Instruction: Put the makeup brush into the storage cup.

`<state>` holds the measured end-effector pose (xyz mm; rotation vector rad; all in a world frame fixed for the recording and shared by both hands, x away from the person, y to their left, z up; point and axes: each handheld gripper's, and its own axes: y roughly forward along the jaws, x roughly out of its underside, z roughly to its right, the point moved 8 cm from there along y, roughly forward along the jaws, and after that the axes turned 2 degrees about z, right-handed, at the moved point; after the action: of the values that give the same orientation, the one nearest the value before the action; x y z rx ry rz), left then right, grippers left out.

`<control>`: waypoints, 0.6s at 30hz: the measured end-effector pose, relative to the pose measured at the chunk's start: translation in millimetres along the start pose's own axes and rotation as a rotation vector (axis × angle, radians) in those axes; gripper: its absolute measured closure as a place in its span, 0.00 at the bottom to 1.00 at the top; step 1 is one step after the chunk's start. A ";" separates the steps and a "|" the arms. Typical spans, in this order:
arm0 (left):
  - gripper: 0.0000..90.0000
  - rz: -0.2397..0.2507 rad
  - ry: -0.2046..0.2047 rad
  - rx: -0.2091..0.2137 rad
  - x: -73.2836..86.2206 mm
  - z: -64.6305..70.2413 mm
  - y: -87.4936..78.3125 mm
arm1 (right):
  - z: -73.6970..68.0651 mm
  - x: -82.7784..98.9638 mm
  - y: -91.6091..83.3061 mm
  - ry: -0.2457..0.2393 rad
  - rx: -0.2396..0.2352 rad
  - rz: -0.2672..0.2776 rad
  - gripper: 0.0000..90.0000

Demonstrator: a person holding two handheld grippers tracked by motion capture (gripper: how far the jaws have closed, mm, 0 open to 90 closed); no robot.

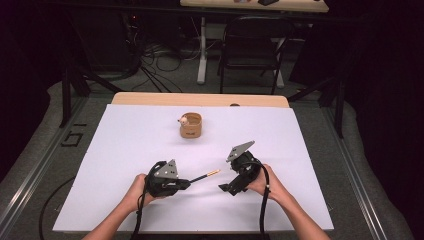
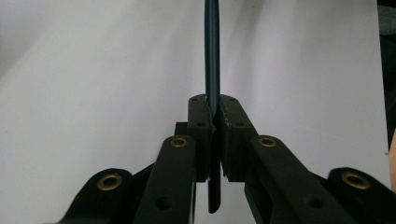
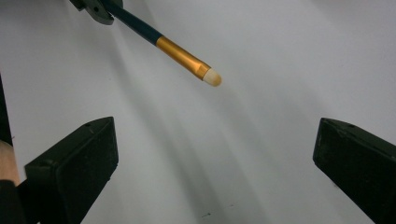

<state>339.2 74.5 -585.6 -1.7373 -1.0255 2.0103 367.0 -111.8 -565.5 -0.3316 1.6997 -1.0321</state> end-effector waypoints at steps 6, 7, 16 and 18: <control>0.94 0.034 -0.029 -0.016 -2.1 -0.2 0.8 | 0.3 2.6 -3.2 0.026 0.002 0.036 0.00; 0.94 0.038 -0.030 -0.021 -2.4 -0.2 0.6 | 0.5 2.9 -3.6 0.028 0.004 0.042 0.00; 0.94 0.087 -0.070 -0.065 -3.3 -3.0 -3.5 | -2.2 6.3 -3.3 0.057 -0.005 0.058 0.00; 0.94 0.098 -0.082 -0.078 -3.2 -3.8 -4.0 | -3.3 6.5 -1.7 0.071 -0.012 0.064 0.00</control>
<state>342.7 76.6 -580.6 -1.7903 -1.0773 2.1447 361.2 -115.5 -568.1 -0.2497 1.7697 -0.9973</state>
